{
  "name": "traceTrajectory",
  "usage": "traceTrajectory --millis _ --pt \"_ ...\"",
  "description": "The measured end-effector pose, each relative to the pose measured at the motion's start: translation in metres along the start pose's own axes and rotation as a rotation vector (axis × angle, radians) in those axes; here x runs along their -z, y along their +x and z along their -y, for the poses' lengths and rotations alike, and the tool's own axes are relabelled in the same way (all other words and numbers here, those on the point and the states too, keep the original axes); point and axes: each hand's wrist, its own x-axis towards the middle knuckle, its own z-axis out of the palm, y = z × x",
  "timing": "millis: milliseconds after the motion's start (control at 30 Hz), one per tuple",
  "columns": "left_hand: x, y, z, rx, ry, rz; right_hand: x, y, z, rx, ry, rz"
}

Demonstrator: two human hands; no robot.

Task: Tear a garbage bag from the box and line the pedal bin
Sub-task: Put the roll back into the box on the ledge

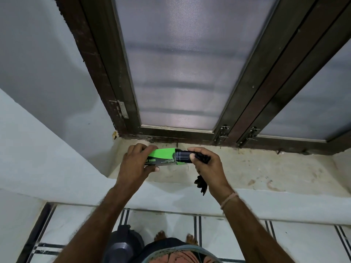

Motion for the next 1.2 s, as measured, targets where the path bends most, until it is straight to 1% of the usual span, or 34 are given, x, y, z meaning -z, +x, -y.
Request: traceTrajectory --millis 133,267,333,400,467,533,633,700,867,967,1033,1167,1200 --pt "-0.003 -0.002 -0.001 -0.022 -0.082 -0.015 -0.001 0.003 0.0 -0.024 0.041 0.062" --pt "-0.007 -0.006 -0.001 -0.033 -0.197 -0.027 -0.008 0.004 0.0 -0.119 0.064 -0.06" --pt "-0.012 -0.008 0.002 -0.009 -0.255 -0.028 -0.012 0.006 0.001 -0.072 0.033 -0.066" --pt "-0.017 -0.01 0.007 0.037 -0.307 -0.038 -0.012 0.006 0.004 -0.008 0.024 0.019" --pt "-0.02 -0.013 0.01 0.073 -0.357 -0.057 -0.011 0.002 0.008 0.001 0.025 0.12" --pt "-0.022 -0.015 0.011 0.08 -0.394 -0.07 -0.012 -0.001 0.007 -0.002 0.024 0.17" --pt "-0.023 -0.017 0.013 0.067 -0.412 -0.077 -0.011 0.0 0.004 0.005 0.057 0.125" --pt "-0.022 -0.018 0.014 0.05 -0.439 -0.065 -0.011 0.002 0.007 0.019 0.077 0.126" --pt "-0.021 -0.02 0.005 0.011 -0.528 -0.03 -0.022 0.004 0.006 0.061 0.025 0.109" --pt "-0.021 -0.021 0.009 0.045 -0.544 -0.054 -0.015 0.001 0.005 0.069 0.044 0.122" --pt "-0.02 -0.021 0.013 0.065 -0.55 -0.071 -0.008 -0.001 0.003 0.094 0.008 0.123" --pt "-0.019 -0.021 0.014 0.059 -0.56 -0.065 -0.007 -0.005 -0.002 0.135 -0.074 0.212" --pt "-0.019 -0.021 0.015 0.061 -0.563 -0.07 -0.008 -0.005 -0.003 0.136 -0.084 0.21"
